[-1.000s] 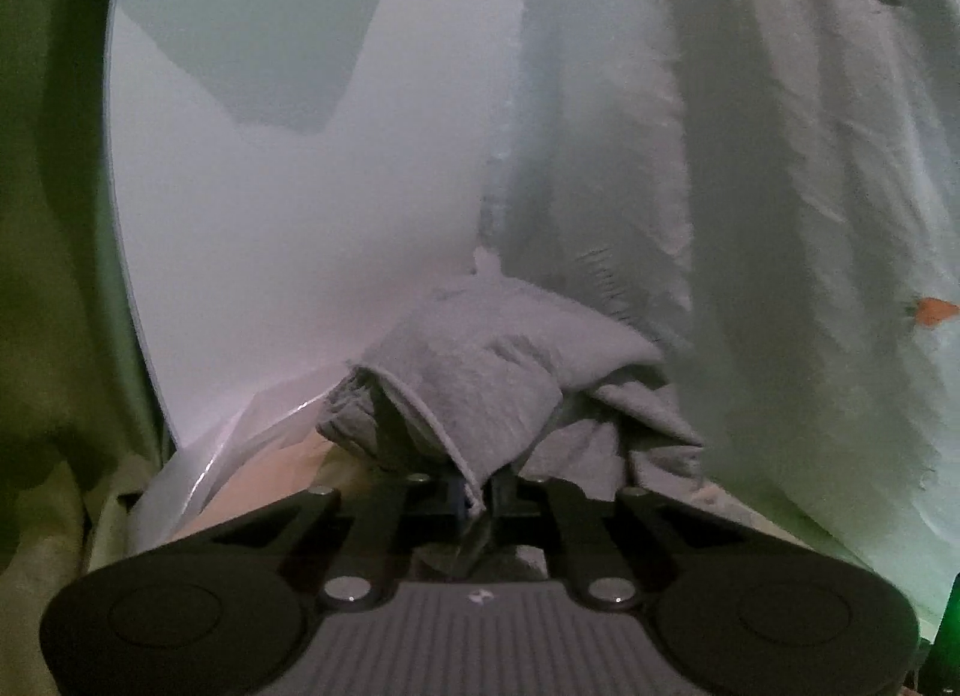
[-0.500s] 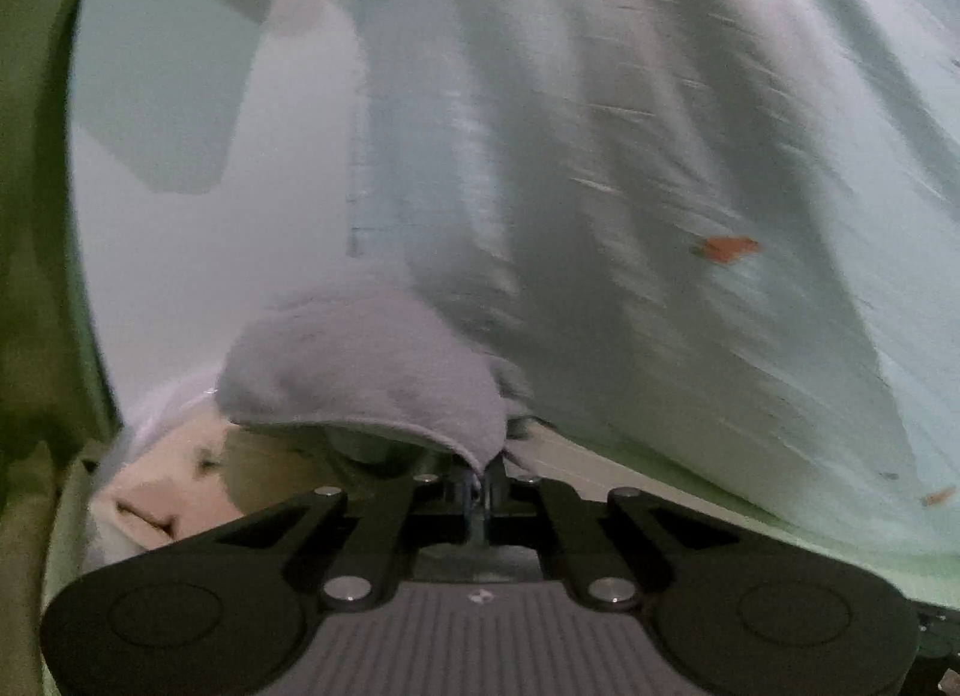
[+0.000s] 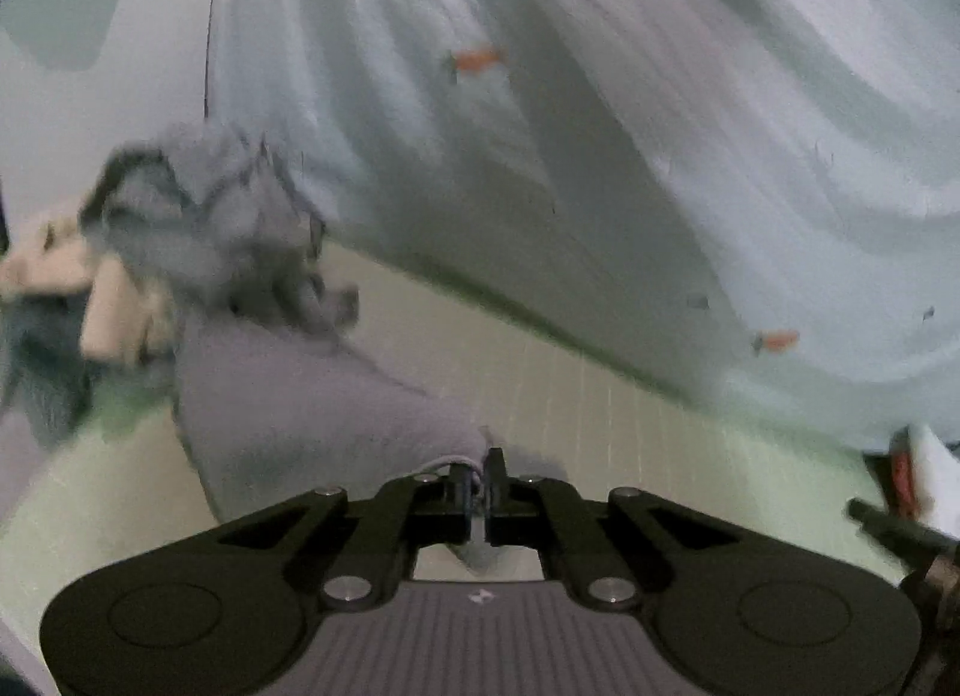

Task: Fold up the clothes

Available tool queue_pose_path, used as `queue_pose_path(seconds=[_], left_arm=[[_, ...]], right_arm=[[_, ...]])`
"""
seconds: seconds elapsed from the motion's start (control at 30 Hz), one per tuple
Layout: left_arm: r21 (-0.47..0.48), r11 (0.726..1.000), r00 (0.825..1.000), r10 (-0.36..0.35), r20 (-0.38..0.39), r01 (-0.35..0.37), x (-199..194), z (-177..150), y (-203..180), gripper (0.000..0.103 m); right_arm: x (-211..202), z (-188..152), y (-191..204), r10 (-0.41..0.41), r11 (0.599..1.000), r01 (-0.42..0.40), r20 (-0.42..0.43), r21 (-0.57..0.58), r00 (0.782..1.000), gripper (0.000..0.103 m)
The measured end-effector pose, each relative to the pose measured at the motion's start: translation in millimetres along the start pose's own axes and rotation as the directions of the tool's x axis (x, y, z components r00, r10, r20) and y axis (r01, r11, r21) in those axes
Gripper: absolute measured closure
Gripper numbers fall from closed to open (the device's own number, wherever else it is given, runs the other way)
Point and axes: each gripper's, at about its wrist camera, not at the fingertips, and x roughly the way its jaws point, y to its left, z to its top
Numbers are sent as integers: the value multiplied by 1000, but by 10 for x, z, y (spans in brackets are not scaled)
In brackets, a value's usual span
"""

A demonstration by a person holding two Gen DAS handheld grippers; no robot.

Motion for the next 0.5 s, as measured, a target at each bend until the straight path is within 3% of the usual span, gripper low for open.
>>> queue_pose_path(seconds=[0.1,0.17,0.23,0.37,0.5], left_arm=[[-53,999,998,8,-54,-11,6,-196,-36,94],[-58,998,998,33,-62,-36,-23,-246,-24,80],[-56,996,996,68,-55,-71,-73,-245,15,69],[-65,990,992,120,-37,-122,-95,-89,219,49],[-60,983,985,173,-17,-174,-41,134,530,40]], right_arm=[[83,-50,-389,-11,999,14,-60,37,998,103],[94,-129,-448,15,999,-11,-84,37,996,99],[98,-218,-429,48,999,-45,-105,32,993,85],[37,-374,-164,123,992,-121,-146,26,982,69],[75,-348,315,157,988,-155,-166,24,973,43]])
